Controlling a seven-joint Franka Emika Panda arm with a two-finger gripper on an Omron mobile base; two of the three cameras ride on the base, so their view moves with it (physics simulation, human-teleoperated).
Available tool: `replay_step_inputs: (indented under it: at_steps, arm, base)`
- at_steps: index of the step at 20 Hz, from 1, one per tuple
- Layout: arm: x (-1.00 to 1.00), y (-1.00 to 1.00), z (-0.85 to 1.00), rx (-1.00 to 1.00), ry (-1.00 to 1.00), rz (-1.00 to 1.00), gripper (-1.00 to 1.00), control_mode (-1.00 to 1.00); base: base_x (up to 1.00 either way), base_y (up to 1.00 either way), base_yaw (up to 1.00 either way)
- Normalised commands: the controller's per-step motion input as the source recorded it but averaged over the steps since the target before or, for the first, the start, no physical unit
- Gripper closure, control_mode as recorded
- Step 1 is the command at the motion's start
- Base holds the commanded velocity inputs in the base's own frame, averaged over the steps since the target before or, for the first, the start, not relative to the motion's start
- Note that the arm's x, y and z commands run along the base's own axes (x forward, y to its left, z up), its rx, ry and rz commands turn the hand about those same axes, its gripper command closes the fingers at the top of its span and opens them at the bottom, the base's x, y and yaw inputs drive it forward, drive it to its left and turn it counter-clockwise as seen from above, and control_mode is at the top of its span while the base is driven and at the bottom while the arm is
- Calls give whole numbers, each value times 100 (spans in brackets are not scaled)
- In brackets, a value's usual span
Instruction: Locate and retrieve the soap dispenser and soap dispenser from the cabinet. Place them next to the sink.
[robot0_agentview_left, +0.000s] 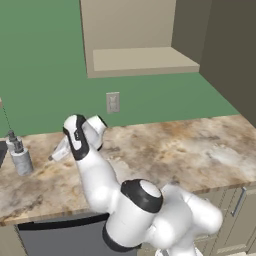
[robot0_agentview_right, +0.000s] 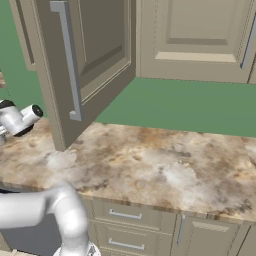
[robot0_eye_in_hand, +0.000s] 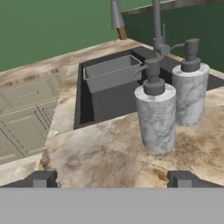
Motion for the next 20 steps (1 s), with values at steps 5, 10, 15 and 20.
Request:
replay_step_inputs:
  at_steps: [5,10,15,20]
  arm:
    - [-55,-19,45,0,0,-8,-100,-100]
    - [-62,-40,23,0,0,-9,-100,-100]
    - [-54,-52,12,-4,0,-14,-100,-100]
    - [-33,-51,22,-15,0,-17,-100,-100]
  base:
    - [0,0,0]
    - [0,0,0]
    - [0,0,0]
    - [0,0,0]
